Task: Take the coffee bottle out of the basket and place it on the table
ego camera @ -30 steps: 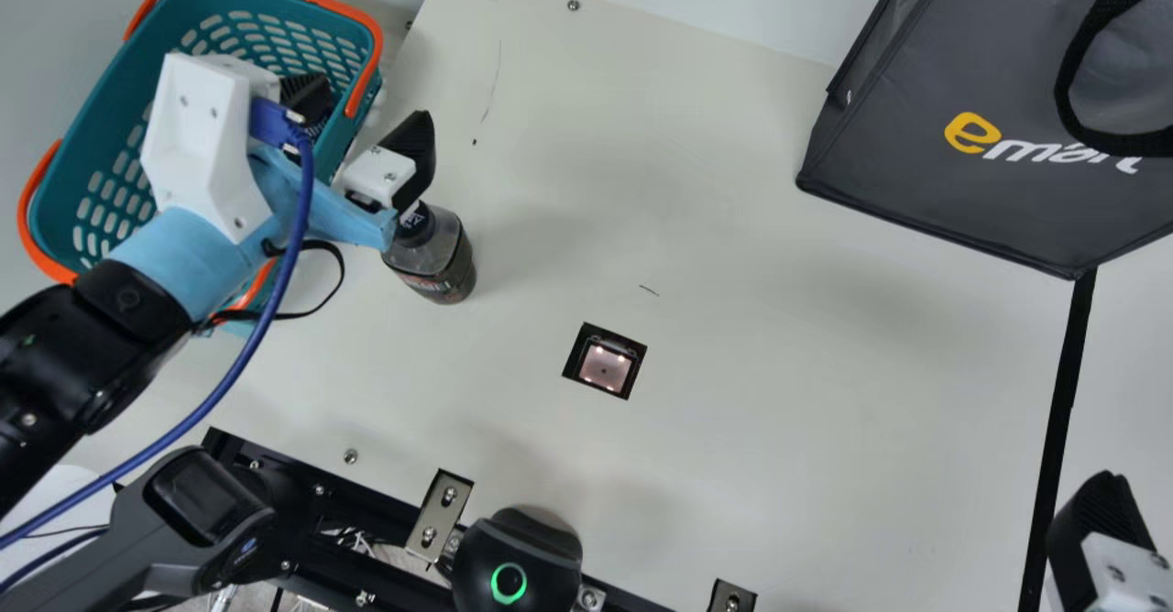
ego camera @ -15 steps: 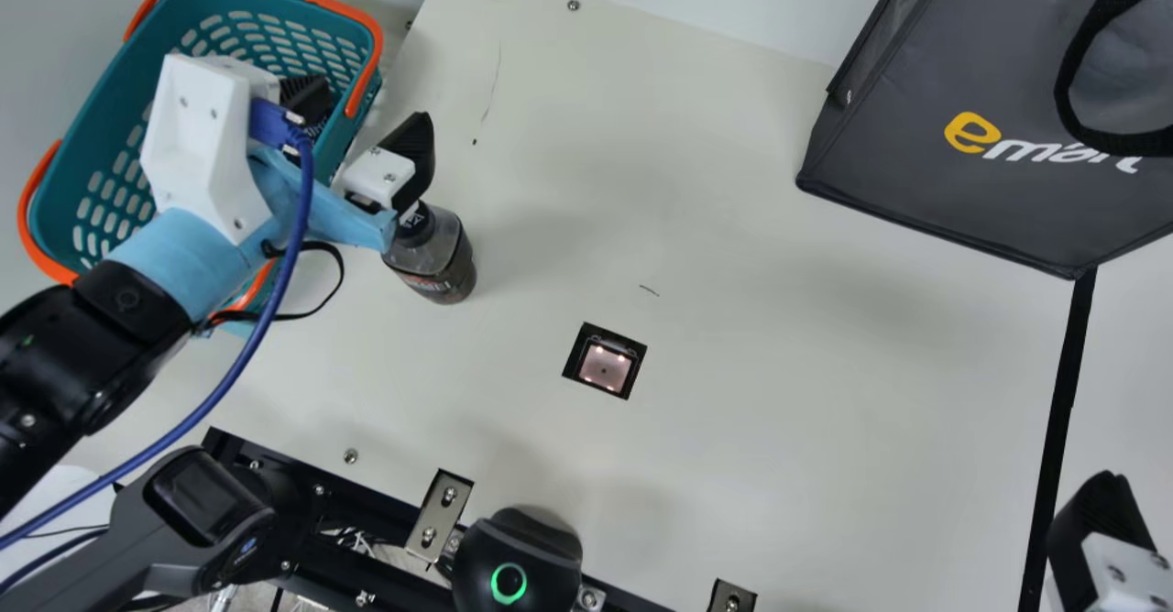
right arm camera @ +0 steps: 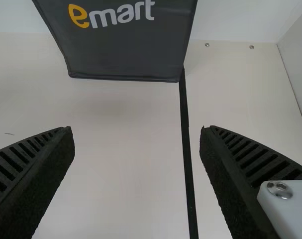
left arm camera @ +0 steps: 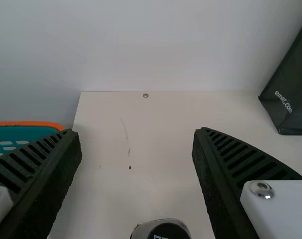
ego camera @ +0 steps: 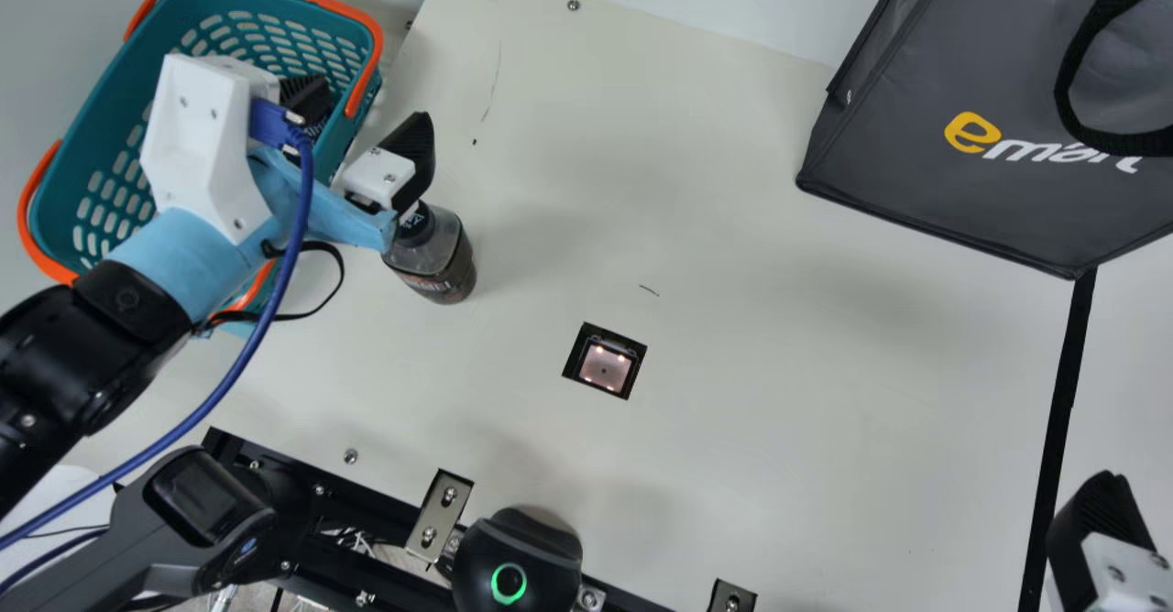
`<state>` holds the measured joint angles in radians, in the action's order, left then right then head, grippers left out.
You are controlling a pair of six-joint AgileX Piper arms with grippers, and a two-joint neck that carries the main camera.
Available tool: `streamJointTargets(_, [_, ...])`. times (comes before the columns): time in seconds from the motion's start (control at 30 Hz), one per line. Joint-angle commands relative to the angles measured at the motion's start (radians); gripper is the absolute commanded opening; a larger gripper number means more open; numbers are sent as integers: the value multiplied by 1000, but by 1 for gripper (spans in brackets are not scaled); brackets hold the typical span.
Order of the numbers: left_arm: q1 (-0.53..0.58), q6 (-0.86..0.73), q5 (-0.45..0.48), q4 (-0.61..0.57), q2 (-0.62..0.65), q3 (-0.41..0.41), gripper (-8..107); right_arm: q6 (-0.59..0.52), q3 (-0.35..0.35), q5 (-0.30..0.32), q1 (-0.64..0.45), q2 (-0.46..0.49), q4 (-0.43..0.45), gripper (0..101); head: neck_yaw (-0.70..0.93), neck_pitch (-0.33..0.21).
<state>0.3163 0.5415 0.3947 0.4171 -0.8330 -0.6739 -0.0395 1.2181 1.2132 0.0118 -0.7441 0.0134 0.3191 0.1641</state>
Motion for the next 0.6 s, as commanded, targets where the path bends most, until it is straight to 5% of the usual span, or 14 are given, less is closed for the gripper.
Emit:
streamJointTargets(0.0, [0,0,0,0,0,0,90,0,0,0,0,0,0,91,2,-26])
streamJointTargets(0.57, [0,0,0,0,0,0,90,0,0,0,0,0,0,91,2,-26])
